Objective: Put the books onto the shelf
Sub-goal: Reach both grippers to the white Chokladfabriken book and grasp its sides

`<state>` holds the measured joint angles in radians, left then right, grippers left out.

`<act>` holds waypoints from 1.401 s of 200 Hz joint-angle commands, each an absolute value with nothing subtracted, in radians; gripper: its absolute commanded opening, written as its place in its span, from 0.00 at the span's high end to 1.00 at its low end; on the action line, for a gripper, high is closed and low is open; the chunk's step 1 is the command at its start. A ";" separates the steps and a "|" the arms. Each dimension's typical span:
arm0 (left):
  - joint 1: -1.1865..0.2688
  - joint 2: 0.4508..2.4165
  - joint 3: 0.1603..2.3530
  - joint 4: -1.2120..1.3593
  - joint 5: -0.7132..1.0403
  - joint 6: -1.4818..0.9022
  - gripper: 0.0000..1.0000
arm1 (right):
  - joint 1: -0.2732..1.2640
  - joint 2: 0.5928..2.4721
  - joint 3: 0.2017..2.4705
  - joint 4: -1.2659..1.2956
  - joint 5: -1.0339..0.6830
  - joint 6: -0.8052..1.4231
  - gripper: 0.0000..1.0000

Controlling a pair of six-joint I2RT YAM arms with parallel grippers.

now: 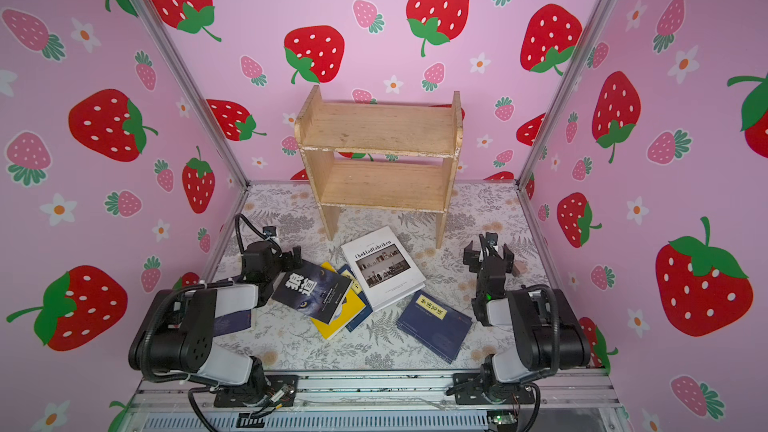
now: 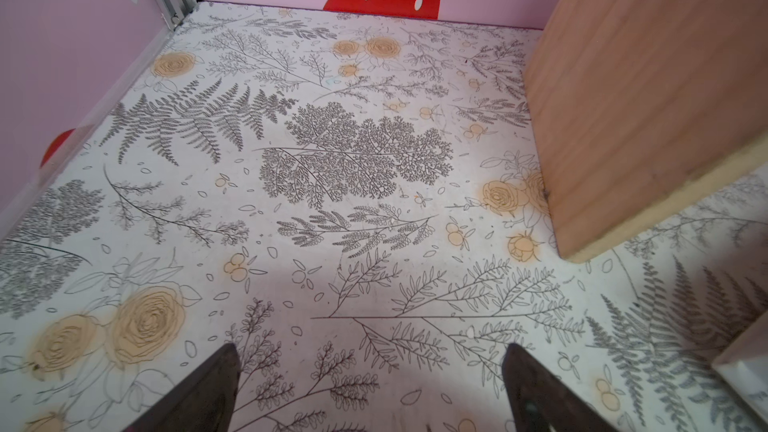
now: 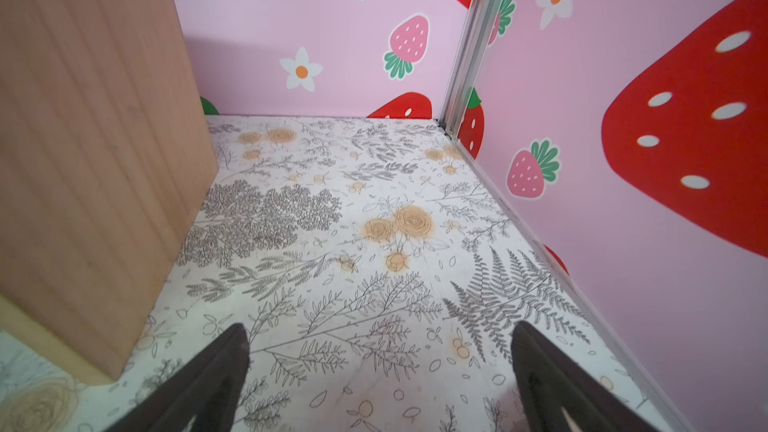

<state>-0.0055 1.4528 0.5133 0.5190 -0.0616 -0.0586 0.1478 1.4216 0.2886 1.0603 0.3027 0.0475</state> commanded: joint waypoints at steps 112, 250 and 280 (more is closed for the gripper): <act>-0.588 0.955 0.576 0.077 0.047 -1.062 0.01 | 0.466 0.893 0.536 0.211 -0.277 0.709 0.00; -0.507 1.339 0.829 -0.068 0.131 -0.839 0.01 | 0.632 1.194 0.652 0.181 0.000 0.624 0.00; -0.492 1.447 0.837 -0.001 0.121 -0.838 0.01 | 0.632 1.371 0.730 0.171 -0.029 0.558 0.00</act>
<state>-0.5041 1.3792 0.8097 0.0025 0.1146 -0.8799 0.6338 1.2697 0.6746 0.2016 -0.0418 0.6495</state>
